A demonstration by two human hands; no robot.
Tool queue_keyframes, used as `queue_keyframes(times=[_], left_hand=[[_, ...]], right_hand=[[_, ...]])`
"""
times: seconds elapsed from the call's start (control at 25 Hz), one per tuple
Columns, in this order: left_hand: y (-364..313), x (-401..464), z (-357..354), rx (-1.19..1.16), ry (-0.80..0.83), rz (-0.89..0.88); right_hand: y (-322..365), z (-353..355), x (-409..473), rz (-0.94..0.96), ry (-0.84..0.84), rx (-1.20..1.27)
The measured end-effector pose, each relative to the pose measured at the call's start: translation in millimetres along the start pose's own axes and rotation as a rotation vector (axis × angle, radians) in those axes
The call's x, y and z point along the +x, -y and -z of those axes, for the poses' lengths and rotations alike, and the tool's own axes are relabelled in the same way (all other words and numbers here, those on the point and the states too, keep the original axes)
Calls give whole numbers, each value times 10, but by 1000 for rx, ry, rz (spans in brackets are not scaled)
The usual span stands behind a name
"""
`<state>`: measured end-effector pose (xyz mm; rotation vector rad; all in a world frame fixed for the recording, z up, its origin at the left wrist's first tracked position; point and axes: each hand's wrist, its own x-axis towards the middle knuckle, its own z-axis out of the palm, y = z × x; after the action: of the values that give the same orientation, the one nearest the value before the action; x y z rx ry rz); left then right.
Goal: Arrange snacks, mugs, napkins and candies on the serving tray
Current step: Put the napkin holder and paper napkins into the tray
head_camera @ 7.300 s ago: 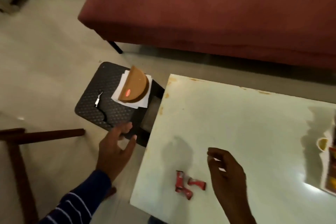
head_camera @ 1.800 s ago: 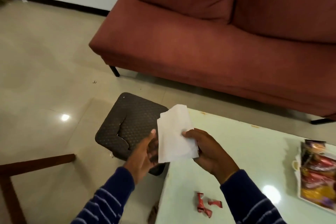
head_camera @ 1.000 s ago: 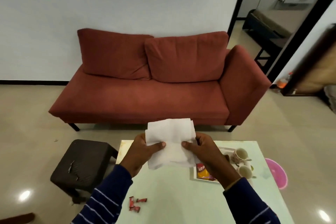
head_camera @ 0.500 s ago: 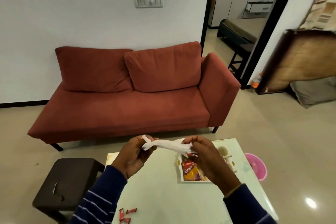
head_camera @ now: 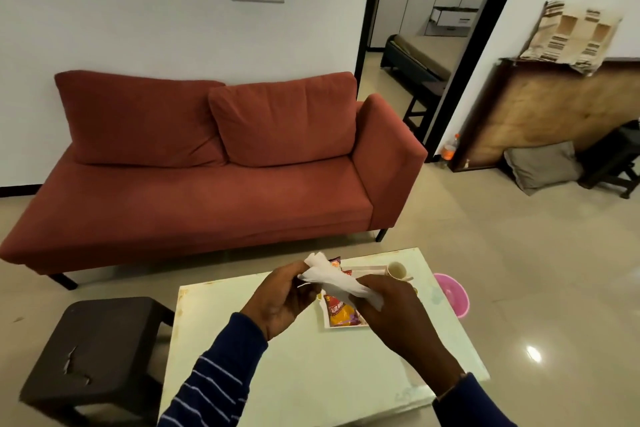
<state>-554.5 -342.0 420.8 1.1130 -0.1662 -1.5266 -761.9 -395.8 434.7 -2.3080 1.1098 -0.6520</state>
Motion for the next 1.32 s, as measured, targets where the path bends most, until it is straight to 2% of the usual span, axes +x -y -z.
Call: queue_keyframes(times=[0.08, 0.16, 0.24, 0.36, 0.52, 0.64, 0.84, 0.96, 1.16, 1.32], left_hand=[[49, 34, -7, 187, 193, -79], [143, 110, -103, 468, 331, -158], [261, 218, -253, 686, 323, -230], [463, 468, -568, 836, 227, -296], [797, 876, -928, 922, 194, -211], [1114, 1175, -1152, 903, 129, -148], [1636, 1812, -1316, 589, -274, -66], [1970, 2142, -1244, 549, -360, 1], [2658, 2915, -617, 593, -434, 121], [3027, 3311, 76, 545, -559, 130]], right_hand=[[-101, 49, -99, -83, -75, 62], [-244, 103, -182, -152, -106, 125], [-380, 158, -248, -193, -79, 156], [-659, 280, -338, -192, 30, 124], [-1152, 437, -369, -227, 85, 177], [-1630, 477, -362, -276, 63, 195], [-2476, 155, -82, -432, 15, 243], [-2916, -240, 225, -555, 36, 259], [-3785, -1319, 701, -752, -5, 271], [-4341, -2120, 939, -776, -41, 283]])
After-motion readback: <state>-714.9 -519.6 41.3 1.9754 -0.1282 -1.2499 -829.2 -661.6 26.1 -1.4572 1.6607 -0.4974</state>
